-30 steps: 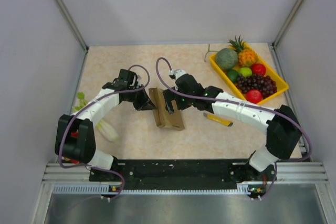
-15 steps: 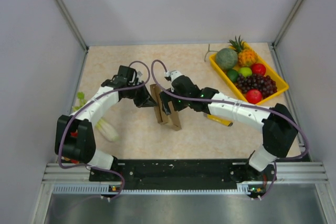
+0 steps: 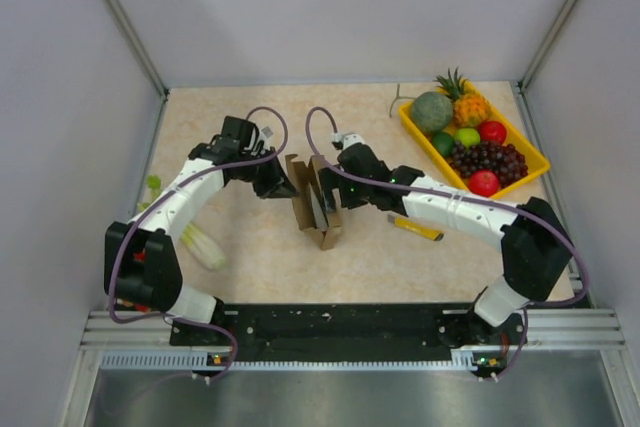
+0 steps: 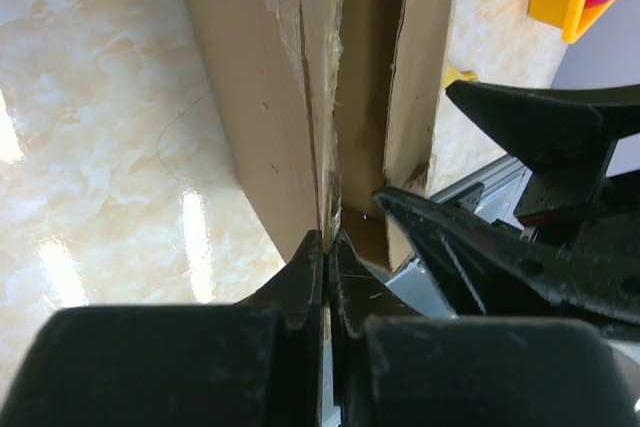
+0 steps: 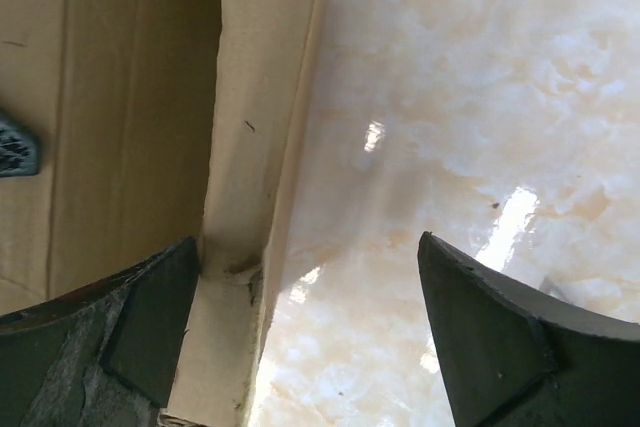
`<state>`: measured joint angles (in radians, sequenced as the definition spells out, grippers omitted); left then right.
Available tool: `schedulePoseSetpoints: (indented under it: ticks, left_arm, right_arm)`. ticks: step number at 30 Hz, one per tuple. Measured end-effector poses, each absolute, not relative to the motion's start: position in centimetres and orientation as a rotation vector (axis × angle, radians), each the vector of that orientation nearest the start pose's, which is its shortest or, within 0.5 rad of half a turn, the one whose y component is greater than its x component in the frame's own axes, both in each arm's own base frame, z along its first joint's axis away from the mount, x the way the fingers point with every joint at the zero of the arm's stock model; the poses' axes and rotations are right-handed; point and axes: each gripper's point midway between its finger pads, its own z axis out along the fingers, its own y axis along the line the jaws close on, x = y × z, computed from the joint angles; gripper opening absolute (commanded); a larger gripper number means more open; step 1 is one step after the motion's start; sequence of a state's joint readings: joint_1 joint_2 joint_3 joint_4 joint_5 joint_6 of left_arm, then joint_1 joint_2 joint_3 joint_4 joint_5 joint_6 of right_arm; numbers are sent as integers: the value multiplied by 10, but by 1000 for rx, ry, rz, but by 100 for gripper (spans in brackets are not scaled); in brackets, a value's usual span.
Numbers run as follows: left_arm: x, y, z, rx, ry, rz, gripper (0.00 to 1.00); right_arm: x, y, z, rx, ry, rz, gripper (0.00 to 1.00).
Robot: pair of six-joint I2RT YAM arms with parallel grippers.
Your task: Unpack the express box
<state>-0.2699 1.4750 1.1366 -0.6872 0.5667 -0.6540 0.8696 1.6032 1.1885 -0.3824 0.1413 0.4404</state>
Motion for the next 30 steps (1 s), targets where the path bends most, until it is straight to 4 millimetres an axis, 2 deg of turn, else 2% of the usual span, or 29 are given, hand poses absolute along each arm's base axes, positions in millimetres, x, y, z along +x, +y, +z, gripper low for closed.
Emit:
schedulePoseSetpoints:
  ticks: [5,9,16,18,20,22,24,26,30]
  left_arm:
    - [284,-202,173,-237,2688,-1078,0]
    - [284,-206,186,-182,2667,-1128,0]
    - [277,-206,186,-146,2686,-1143,0]
    - [276,-206,185,-140,2689,-1142,0]
    - [275,-206,185,-128,2688,-1141,0]
    - [275,-205,185,-118,2686,-1140,0]
    - [275,-204,184,-113,2681,-1140,3]
    - [272,-202,182,-106,2675,-1148,11]
    - [262,-196,176,-105,2666,-1170,15]
  right_arm:
    - [287,302,132,-361,2368,439,87]
    - [289,296,131,-333,2370,418,87]
    - [292,292,131,-306,2363,390,86]
    - [293,291,131,-299,2364,386,82]
    - [293,290,130,-291,2367,382,72]
    - [293,288,124,-287,2379,375,68]
    - [293,284,113,-280,2404,356,65]
    - [292,281,102,-281,2431,333,61]
    - [286,282,88,-308,2477,345,54]
